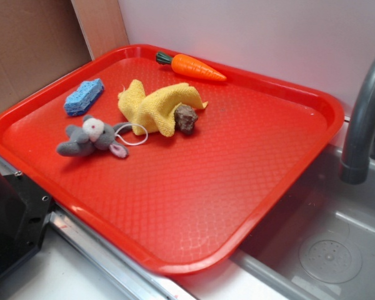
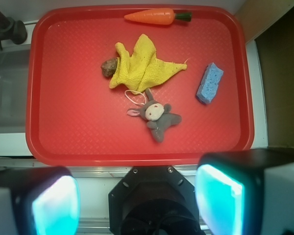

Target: Grab the blue sponge.

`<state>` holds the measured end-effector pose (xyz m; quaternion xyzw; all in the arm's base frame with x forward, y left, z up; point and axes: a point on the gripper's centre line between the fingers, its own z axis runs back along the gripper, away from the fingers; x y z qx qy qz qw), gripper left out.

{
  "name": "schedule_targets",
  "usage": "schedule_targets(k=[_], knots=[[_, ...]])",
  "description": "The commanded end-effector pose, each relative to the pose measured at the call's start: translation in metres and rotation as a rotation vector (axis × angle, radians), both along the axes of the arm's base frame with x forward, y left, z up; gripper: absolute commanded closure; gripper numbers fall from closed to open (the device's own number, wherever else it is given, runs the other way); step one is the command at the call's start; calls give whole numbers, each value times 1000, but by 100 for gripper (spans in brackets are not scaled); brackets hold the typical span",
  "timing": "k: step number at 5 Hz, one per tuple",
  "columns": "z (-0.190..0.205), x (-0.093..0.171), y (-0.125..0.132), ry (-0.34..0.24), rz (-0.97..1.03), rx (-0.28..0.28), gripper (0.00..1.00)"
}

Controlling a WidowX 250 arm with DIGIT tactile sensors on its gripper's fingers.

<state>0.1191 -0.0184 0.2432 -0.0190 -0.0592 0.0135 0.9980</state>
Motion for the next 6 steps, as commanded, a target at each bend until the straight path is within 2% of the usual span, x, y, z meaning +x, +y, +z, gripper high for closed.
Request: schedule_targets(k=[1, 2, 3, 4, 5, 6], knots=[[0, 0, 0, 0, 0, 0, 0], [-11, 8, 21, -32, 249, -66, 0], [-18, 13, 38, -85, 497, -66, 0], [-38, 20, 63, -171, 744, -62, 0], [-53, 32, 82, -216, 903, -39, 0], [-74, 50, 101, -269, 967, 37, 0]])
